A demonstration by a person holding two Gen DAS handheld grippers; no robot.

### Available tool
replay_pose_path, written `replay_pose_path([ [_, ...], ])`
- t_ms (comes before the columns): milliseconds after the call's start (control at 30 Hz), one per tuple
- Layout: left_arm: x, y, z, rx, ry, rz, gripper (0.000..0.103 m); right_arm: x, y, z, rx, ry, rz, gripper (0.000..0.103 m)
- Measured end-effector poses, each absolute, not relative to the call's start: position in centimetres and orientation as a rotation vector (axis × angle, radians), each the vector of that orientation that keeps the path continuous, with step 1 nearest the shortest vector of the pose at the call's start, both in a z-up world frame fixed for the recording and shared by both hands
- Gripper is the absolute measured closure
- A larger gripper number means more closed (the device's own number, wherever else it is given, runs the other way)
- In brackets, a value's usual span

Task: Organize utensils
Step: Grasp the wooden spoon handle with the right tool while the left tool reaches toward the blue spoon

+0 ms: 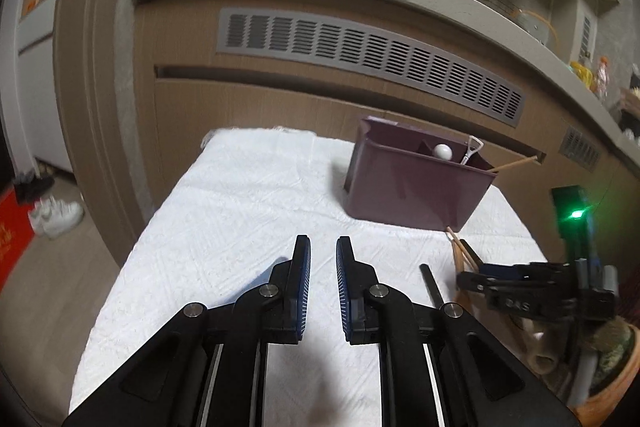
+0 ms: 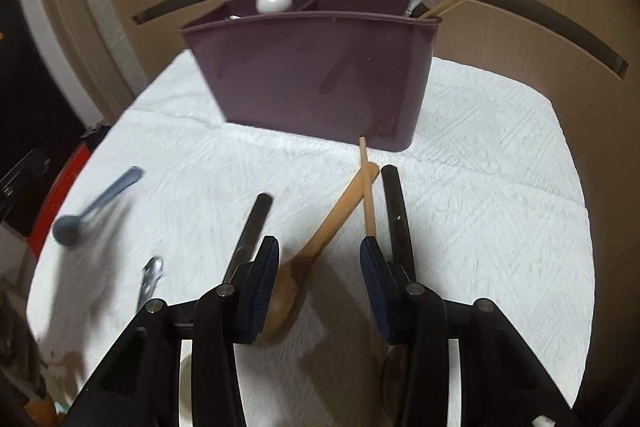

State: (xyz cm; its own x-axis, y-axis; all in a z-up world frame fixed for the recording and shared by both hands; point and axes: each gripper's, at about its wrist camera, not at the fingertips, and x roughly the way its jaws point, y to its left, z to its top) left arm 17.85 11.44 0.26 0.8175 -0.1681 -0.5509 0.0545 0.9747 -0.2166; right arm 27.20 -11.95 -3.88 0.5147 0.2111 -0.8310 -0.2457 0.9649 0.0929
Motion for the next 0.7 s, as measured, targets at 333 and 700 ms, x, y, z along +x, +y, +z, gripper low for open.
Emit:
replay_pose_path([
  [333,14.1,16.9,-2.1,-0.125,0.749,-0.072,0.043,30.4,-9.7,-5.6,-0.126,1.017,0.213,0.063],
  [700,16.9,18.6,-6.3,-0.238,0.863,0.051,0.039,31.0,-9.0,-5.8,-0.139,0.975,0.194,0.053],
])
